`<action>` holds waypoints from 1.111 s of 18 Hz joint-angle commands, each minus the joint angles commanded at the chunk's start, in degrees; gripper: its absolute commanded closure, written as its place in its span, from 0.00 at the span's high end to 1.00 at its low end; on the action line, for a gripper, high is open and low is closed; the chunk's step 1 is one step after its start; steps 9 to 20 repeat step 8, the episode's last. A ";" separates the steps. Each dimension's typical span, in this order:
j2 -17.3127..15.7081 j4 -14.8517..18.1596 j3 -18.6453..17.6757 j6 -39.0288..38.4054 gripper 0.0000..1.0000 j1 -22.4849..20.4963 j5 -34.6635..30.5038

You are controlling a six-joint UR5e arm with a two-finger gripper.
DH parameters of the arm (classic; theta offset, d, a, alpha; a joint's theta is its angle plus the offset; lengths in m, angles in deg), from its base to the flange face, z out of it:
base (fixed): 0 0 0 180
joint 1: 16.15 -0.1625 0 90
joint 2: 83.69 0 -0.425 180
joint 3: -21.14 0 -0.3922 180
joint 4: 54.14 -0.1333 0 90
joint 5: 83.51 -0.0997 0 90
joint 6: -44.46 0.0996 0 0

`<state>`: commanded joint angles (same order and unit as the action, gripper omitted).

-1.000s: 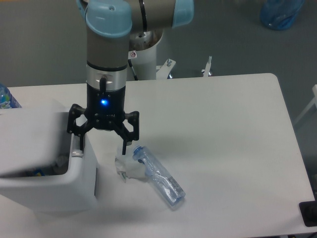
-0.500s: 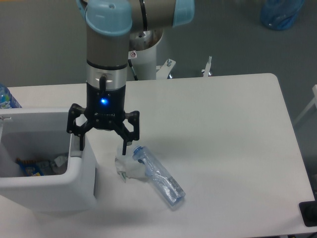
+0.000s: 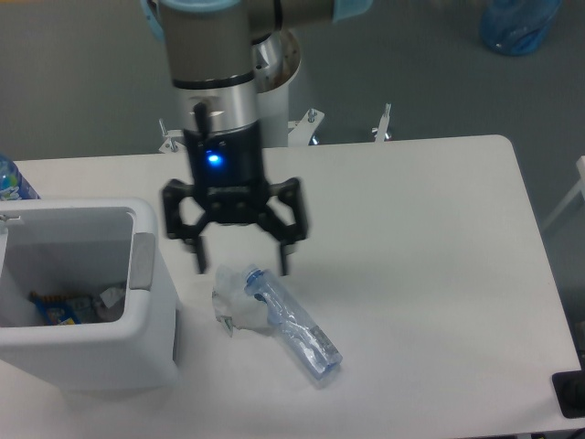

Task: Open the trash can
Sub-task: 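Lift the gripper up and away from the open bin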

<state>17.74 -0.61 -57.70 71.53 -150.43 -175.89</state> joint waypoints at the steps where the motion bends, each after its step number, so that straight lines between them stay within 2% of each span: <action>1: -0.09 0.18 0.00 1.14 1.00 -1.06 0.00; 3: -0.09 0.70 -0.52 6.30 1.00 -2.73 -0.17; 7: -0.27 5.44 -0.79 14.76 1.00 -4.84 -2.02; 20: -0.27 5.80 -0.79 14.94 1.00 -5.11 -2.02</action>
